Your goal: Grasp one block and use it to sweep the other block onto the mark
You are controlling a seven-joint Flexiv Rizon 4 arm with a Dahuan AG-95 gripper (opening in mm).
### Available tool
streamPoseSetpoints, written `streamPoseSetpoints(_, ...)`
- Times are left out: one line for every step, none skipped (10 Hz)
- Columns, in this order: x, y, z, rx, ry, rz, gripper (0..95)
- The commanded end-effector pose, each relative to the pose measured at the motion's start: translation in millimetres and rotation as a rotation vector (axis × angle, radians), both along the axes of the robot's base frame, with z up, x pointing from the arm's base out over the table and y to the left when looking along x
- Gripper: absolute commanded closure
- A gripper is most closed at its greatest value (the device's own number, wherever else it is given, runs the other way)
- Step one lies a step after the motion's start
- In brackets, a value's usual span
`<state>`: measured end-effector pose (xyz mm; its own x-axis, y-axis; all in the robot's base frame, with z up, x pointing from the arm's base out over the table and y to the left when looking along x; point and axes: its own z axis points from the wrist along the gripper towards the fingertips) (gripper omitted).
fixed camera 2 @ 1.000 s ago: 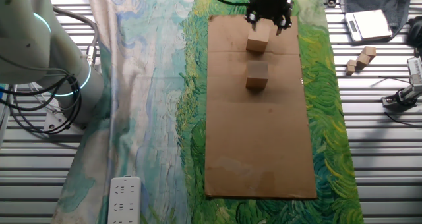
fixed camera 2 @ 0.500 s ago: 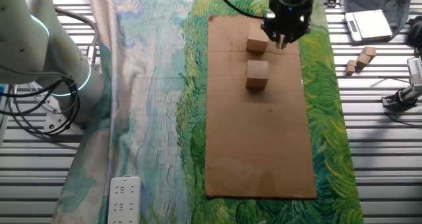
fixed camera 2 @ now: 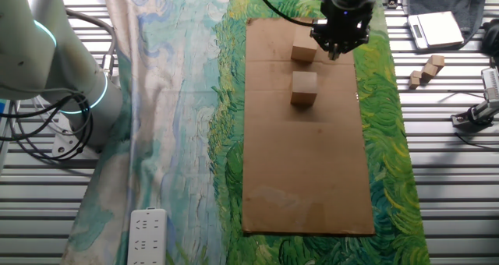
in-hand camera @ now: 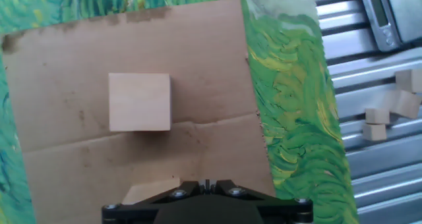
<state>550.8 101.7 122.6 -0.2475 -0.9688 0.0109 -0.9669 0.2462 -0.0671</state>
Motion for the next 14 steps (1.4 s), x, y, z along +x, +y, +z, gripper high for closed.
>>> streamPoseSetpoints(0.6, 0.7, -0.3, -0.016, 0.046, -0.108, 95.0)
streamPoseSetpoints(0.6, 0.7, -0.3, -0.009, 0.055, -0.150, 95.0)
streamPoseSetpoints(0.6, 0.7, -0.3, -0.007, 0.056, -0.171, 95.0)
streamPoseSetpoints(0.6, 0.7, -0.3, -0.008, 0.059, -0.203, 95.0)
streamPoseSetpoints(0.6, 0.7, -0.3, -0.010, 0.061, -0.248, 95.0)
streamPoseSetpoints(0.6, 0.7, -0.3, -0.001, 0.067, -0.262, 95.0)
streamPoseSetpoints(0.6, 0.7, -0.3, 0.004, 0.074, -0.266, 95.0)
streamPoseSetpoints(0.6, 0.7, -0.3, 0.010, 0.077, -0.274, 95.0)
streamPoseSetpoints(0.6, 0.7, -0.3, 0.014, 0.077, -0.282, 95.0)
streamPoseSetpoints(0.6, 0.7, -0.3, 0.014, 0.077, -0.285, 95.0)
streamPoseSetpoints(1.1, -1.6, -0.1, -0.021, 0.082, -0.303, 95.0)
streamPoseSetpoints(6.0, -11.8, -1.9, -0.014, 0.084, -0.284, 95.0)
streamPoseSetpoints(14.2, -28.1, -4.8, 0.000, 0.087, -0.260, 95.0)
streamPoseSetpoints(26.8, -52.2, -10.1, 0.001, 0.085, -0.240, 95.0)
